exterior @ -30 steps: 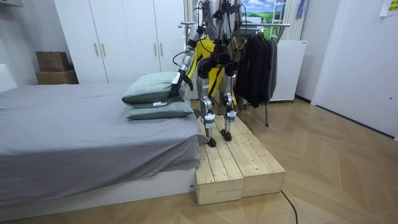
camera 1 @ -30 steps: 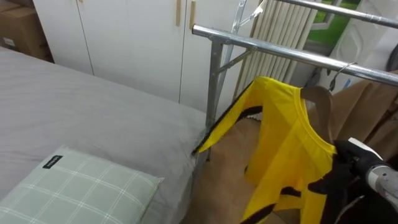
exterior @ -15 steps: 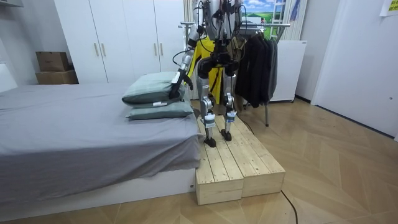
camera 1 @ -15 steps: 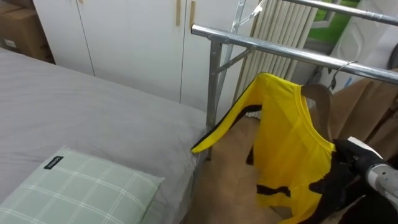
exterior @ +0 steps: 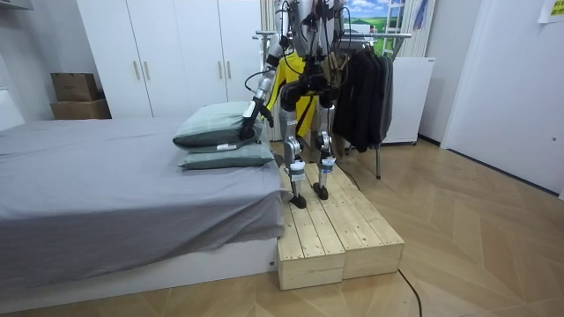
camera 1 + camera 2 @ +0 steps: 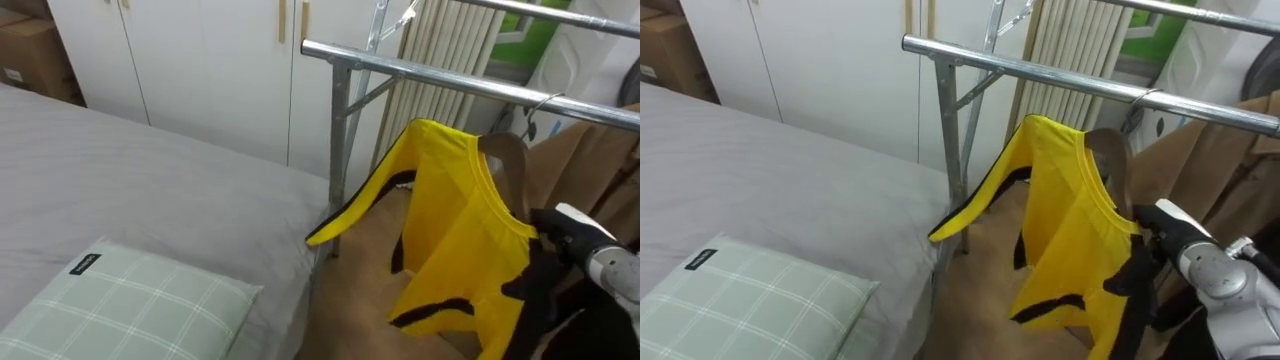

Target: Hang clothes

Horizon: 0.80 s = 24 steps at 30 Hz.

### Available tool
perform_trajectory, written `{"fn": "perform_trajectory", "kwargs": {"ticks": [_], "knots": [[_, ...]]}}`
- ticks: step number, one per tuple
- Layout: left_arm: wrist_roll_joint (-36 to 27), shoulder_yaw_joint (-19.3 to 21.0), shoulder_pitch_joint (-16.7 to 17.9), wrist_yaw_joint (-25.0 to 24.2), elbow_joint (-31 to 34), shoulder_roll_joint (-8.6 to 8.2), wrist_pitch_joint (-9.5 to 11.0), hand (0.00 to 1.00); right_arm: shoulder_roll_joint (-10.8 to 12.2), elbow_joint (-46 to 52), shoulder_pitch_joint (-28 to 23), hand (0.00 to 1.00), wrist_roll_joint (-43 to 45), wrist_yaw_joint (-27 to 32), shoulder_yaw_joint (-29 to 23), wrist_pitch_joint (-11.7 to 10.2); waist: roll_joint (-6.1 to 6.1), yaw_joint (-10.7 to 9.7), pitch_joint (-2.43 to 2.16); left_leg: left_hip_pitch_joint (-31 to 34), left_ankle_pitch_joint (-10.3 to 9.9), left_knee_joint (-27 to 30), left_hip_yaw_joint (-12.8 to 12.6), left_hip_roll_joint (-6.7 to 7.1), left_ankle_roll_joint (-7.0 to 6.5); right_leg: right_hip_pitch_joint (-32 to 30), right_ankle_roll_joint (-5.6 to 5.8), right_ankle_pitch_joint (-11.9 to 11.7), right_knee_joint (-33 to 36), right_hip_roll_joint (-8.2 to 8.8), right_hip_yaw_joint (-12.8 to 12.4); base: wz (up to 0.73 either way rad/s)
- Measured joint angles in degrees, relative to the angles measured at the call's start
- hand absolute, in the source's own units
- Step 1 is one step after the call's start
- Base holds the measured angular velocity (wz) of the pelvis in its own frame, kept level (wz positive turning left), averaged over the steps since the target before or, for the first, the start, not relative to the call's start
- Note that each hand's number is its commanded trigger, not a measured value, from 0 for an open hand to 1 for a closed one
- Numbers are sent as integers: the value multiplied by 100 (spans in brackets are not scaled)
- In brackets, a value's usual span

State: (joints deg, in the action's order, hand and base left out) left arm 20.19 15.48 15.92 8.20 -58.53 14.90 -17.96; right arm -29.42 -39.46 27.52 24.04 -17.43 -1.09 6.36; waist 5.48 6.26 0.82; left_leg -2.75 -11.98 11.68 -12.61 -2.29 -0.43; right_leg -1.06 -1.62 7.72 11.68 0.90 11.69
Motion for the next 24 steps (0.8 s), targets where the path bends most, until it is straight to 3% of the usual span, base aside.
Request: {"fn": "perform_trajectory", "kwargs": {"ticks": [17,24], "knots": [[9,25,0,-10,1,2,-46,0,6,658,-1,0,-94,381,-74,66,34,-39,-18,1,1,58,-10,0,0,5,-2,0,0,5,-28,0],[53,80,1,-8,14,1,-47,0,1,600,-11,0,-212,714,-542,60,43,-72,-19,12,0,68,-1,-5,1,4,-7,-2,-1,6,-24,1]]}}
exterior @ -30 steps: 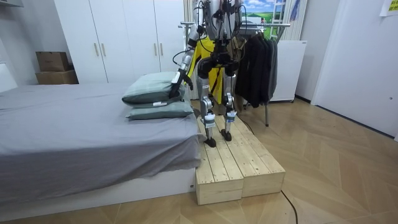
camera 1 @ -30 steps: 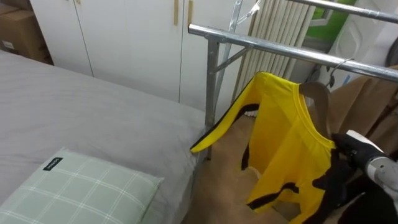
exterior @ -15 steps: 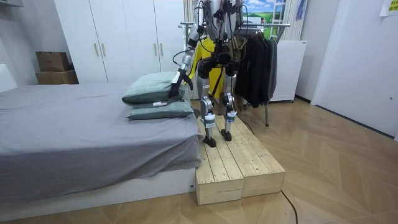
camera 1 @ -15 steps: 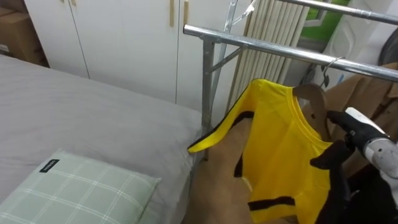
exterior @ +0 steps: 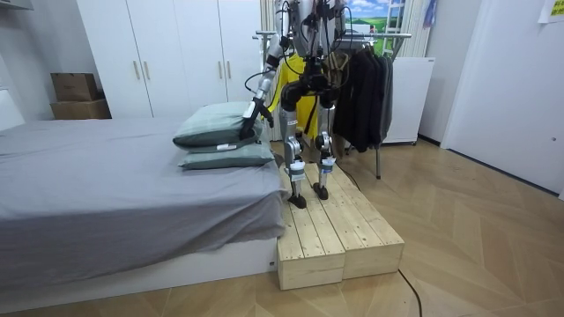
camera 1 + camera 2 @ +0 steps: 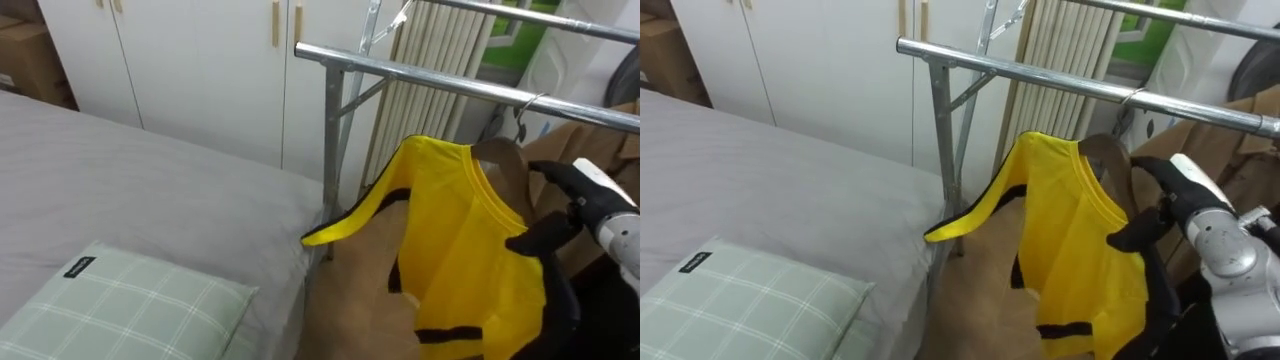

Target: Hang clothes

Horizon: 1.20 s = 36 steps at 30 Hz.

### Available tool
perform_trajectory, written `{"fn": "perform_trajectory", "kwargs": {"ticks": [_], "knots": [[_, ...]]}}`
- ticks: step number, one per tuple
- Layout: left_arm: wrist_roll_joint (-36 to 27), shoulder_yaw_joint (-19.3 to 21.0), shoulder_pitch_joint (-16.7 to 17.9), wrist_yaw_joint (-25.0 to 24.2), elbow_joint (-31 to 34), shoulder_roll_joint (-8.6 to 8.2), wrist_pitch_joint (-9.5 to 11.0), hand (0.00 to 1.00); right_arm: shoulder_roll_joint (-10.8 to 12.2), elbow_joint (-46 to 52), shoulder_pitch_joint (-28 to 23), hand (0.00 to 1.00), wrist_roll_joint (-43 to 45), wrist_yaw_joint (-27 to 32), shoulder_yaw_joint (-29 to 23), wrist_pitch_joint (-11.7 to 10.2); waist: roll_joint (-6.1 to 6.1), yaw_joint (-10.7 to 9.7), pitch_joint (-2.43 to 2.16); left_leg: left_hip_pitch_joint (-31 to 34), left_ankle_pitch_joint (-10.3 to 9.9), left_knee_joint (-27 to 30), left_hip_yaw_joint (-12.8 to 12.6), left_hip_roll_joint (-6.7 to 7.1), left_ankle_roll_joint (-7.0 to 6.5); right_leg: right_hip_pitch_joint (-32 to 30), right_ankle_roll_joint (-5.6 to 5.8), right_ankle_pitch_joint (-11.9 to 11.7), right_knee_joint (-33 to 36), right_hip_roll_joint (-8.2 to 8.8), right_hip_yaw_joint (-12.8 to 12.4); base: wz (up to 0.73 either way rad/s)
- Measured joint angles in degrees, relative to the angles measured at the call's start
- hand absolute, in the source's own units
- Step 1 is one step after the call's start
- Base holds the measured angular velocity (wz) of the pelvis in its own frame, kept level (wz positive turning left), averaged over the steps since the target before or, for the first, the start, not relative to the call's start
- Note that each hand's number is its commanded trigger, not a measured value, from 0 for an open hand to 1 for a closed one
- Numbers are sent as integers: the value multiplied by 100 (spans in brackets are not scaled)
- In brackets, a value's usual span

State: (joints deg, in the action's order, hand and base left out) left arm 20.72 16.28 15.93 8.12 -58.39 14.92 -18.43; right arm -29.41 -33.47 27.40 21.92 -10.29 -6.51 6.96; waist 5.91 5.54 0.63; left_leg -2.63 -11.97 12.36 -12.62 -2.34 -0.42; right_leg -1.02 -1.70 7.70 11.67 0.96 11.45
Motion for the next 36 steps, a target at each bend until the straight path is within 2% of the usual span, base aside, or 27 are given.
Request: {"fn": "perform_trajectory", "kwargs": {"ticks": [17,24,29,32,36], "knots": [[4,45,0,3,15,-4,-113,0,0,-209,-27,0,-209,915,-167,4,2,-166,-3,102,0,25,13,-3,1,-71,-9,-5,-2,-12,28,0],[-4,62,0,5,62,-13,-246,0,1,-171,-472,0,-436,1216,-218,18,-6,-242,-11,104,0,32,10,-10,1,-64,-23,-14,-4,-5,20,0],[-51,63,0,15,69,-14,-264,0,4,82,-732,0,-446,1292,-220,17,-33,-268,-30,92,5,49,4,-19,10,-69,-35,-22,-3,-5,-8,0],[-52,64,1,33,74,-21,-273,0,201,655,-1186,0,-349,1344,-382,14,-38,-278,-33,88,10,63,-4,-63,19,-55,-48,-30,-2,-7,-5,0],[-188,42,4,48,73,-62,-286,0,535,997,-1707,0,-388,1386,-380,7,-136,-301,-18,70,7,97,-71,-94,27,-40,-66,-41,0,-19,-36,-4]]}}
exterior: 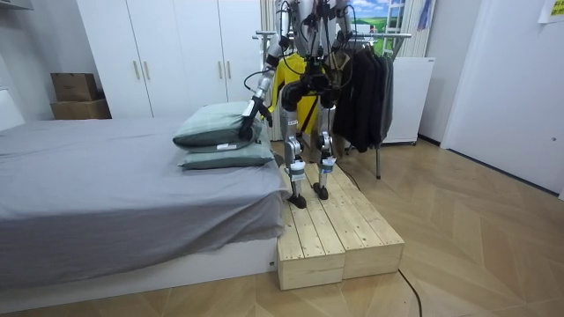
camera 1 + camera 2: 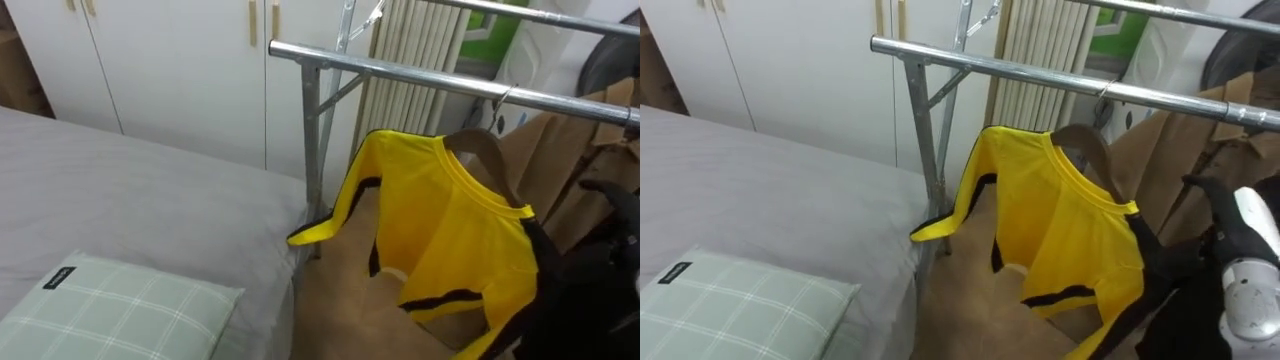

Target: Hang clothes

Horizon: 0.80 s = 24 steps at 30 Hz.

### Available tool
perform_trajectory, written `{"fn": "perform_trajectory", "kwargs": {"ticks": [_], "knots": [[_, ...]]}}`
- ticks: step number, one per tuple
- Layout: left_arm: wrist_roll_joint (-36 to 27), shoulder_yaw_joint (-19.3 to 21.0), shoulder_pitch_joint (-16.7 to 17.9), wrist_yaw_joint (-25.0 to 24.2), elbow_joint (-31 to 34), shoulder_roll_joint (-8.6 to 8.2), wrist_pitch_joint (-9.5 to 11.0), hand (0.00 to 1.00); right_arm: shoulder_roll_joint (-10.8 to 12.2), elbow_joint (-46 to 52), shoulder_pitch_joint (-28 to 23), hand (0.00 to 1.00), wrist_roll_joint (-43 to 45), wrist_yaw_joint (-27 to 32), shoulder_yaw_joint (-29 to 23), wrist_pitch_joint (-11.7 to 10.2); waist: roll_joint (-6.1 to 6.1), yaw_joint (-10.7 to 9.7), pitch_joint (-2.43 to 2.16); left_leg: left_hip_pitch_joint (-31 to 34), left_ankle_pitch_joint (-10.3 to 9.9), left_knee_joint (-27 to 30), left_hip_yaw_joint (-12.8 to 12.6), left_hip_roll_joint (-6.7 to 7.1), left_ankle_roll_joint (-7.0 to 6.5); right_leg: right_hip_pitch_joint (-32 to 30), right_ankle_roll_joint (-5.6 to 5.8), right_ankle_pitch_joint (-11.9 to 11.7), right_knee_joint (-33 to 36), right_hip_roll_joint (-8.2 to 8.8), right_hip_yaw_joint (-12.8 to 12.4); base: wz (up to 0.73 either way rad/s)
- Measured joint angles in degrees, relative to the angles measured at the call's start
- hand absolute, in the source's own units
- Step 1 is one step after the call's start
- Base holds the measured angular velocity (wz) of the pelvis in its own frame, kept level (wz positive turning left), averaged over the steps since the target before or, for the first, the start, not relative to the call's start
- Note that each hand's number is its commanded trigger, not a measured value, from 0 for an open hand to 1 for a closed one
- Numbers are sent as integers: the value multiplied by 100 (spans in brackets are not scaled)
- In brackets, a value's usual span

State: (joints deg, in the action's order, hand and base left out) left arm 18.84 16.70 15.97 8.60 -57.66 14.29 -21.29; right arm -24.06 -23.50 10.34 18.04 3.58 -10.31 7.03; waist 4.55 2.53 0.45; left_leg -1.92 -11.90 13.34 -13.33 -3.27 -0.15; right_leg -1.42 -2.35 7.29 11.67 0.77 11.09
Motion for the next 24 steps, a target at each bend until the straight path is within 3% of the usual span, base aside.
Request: {"fn": "perform_trajectory", "kwargs": {"ticks": [4,9,11,13,15,19,24], "knots": [[-228,0,30,199,0,-182,0,0,508,423,-768,0,-572,-106,28,-5,-172,-71,-10,-61,6,-57,-75,2,8,-3,-1,-4,10,-10,-92,-11],[-437,-5,56,425,0,-254,0,0,933,499,-1460,0,-1532,-409,251,-13,-199,-82,-9,-95,31,-133,-169,-8,43,-89,-21,-1,93,-30,-179,-11],[-547,3,57,532,0,-282,1,0,1145,310,-1623,0,-2048,-443,302,-124,-217,-78,1,-150,34,-161,-186,-4,48,-46,-22,-1,76,-37,-202,-5],[-591,9,56,713,0,-353,2,0,1447,-194,-1777,0,-2409,-527,419,-447,-264,-85,11,-174,33,-160,-181,-8,49,18,-27,-18,-16,-64,-228,0],[-624,8,55,820,0,-409,3,0,1607,-619,-1788,0,-2542,-576,522,-526,-286,-114,9,-172,32,-162,-173,-12,49,19,-28,-19,-16,-62,-227,0],[-987,-4,58,1157,-4,-536,95,0,1676,-1561,-1791,0,-2989,-632,786,-878,-352,-122,-2,-189,32,-174,-170,-3,47,25,-25,-17,-11,-60,-233,0],[-1384,-70,57,1329,-20,-620,217,0,1685,-2609,-1898,0,-3174,-699,1130,-743,-406,-113,7,-170,32,-190,-168,5,50,7,-26,-15,-24,-74,-231,0]]}}
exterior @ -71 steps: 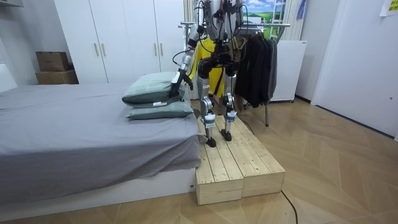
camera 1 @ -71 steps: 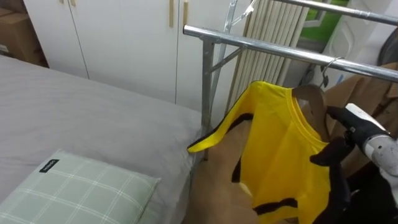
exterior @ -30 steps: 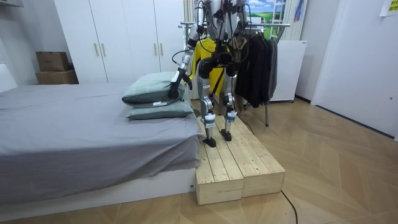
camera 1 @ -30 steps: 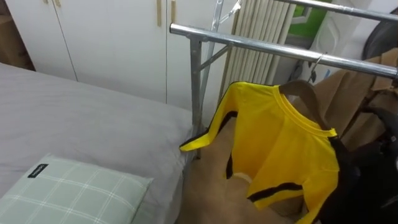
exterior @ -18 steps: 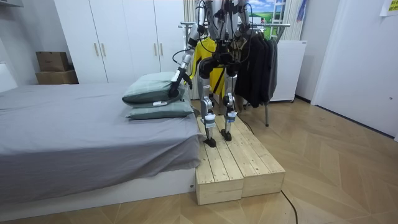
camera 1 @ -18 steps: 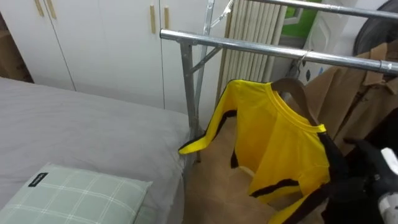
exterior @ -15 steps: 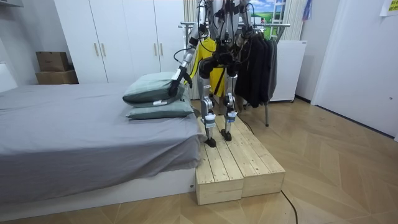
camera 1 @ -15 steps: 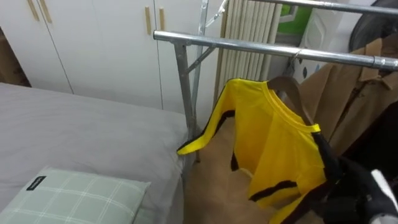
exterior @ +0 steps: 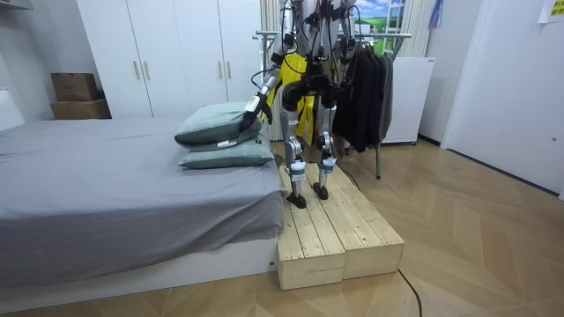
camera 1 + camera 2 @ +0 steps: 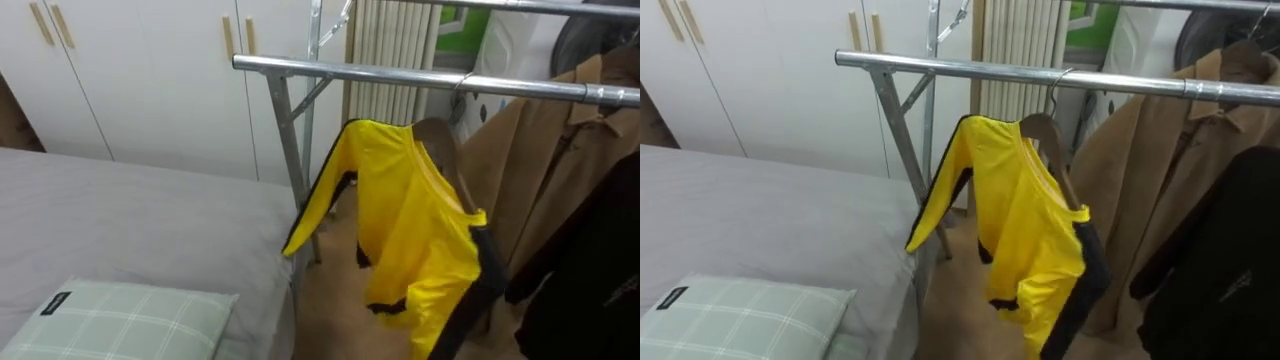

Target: Hang clothes

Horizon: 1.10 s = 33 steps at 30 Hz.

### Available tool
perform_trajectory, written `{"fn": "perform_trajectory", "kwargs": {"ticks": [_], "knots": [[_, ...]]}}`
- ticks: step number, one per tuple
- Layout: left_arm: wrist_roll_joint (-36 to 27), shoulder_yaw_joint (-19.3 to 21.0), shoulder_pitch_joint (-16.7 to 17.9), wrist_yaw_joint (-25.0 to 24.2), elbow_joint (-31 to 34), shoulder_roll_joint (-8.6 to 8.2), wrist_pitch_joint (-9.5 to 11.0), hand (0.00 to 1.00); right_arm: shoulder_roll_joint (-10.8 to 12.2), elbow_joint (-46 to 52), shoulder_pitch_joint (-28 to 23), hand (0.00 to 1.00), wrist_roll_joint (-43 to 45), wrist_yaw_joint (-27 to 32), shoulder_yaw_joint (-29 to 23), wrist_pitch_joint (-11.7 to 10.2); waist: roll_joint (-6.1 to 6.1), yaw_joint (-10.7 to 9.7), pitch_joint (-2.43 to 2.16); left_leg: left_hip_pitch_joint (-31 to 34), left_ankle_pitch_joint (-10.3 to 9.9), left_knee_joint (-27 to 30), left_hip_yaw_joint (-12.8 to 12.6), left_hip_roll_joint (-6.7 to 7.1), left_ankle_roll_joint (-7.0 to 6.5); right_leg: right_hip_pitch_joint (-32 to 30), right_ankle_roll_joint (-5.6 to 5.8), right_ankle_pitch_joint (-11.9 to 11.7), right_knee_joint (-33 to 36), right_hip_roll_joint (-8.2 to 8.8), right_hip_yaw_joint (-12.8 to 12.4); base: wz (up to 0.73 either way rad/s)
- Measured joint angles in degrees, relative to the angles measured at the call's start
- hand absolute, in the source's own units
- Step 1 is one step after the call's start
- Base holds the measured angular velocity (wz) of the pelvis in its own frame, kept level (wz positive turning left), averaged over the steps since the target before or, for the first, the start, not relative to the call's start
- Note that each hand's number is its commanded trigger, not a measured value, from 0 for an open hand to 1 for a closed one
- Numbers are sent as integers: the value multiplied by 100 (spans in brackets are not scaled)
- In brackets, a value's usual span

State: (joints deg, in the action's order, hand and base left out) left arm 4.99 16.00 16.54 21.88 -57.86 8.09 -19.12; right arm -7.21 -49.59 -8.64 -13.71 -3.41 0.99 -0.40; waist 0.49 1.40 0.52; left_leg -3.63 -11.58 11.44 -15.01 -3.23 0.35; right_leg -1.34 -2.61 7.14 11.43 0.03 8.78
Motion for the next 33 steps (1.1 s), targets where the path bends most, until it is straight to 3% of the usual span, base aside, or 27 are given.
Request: {"fn": "perform_trajectory", "kwargs": {"ticks": [5,10,19,33], "knots": [[-325,-52,4,15,-93,-45,223,0,24,-731,-33,0,-195,-175,93,-119,-47,10,-1,-9,15,-61,0,11,20,-13,-1,1,-18,-4,-5,0],[-447,-128,3,35,-445,-58,589,0,25,-1256,-6,0,-229,-389,130,-225,-39,3,-1,-11,19,-112,0,19,27,1,-8,-4,-77,-17,-4,0],[-420,-507,61,-222,-682,25,639,0,11,-1709,93,0,-255,-594,111,-272,-41,-53,19,-34,12,-199,-1,45,18,37,15,-4,-179,-14,14,0],[-417,-505,61,-271,-681,43,635,0,11,-1731,145,0,34,-396,10,-270,-93,-106,54,-36,10,-235,65,60,15,77,41,13,-247,-8,76,2]]}}
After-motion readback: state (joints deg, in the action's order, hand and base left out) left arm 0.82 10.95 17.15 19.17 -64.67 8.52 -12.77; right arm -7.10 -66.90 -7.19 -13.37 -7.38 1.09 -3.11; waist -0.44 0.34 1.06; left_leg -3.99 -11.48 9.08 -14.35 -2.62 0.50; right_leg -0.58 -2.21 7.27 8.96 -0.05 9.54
